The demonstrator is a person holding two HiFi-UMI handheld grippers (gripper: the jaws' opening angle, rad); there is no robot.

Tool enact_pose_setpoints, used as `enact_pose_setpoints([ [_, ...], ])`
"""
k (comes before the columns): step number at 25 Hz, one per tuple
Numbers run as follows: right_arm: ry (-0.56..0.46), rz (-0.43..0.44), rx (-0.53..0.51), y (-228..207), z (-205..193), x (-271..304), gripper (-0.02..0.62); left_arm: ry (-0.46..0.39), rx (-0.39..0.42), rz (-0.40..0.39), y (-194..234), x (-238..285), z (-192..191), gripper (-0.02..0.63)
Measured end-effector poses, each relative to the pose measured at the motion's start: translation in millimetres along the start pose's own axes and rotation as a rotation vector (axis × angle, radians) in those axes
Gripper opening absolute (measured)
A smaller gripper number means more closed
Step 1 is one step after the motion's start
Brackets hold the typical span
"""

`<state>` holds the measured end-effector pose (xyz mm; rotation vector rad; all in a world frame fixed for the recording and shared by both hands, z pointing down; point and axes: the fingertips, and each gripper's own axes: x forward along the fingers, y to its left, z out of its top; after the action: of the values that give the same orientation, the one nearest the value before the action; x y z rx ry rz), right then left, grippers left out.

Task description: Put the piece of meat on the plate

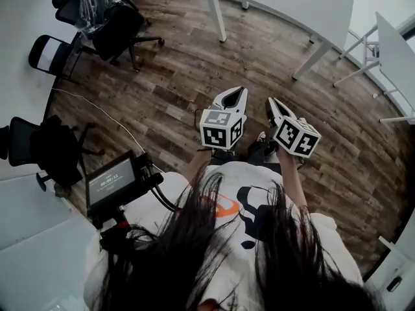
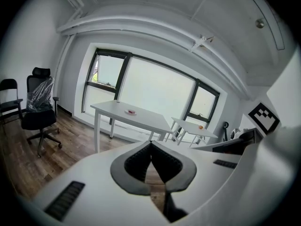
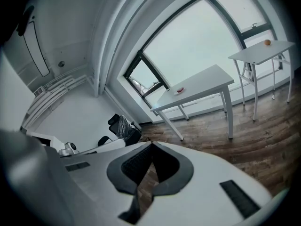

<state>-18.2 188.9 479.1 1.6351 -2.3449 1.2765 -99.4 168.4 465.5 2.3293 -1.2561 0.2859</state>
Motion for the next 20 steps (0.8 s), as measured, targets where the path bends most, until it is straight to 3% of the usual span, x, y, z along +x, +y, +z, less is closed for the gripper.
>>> enact_pose_setpoints([
  [5, -0.019, -0.025, -0.020, 11.6, -26.5, -1.4, 0.006, 0.001, 0.030, -0.044, 4.5, -12.6, -13.0, 0.005],
  [20, -0.059, -0.060, -0.042, 8.0, -22.1, -12.4, 0.006, -0.005, 0.067, -0.109, -14.0, -12.5, -11.1, 0.005],
])
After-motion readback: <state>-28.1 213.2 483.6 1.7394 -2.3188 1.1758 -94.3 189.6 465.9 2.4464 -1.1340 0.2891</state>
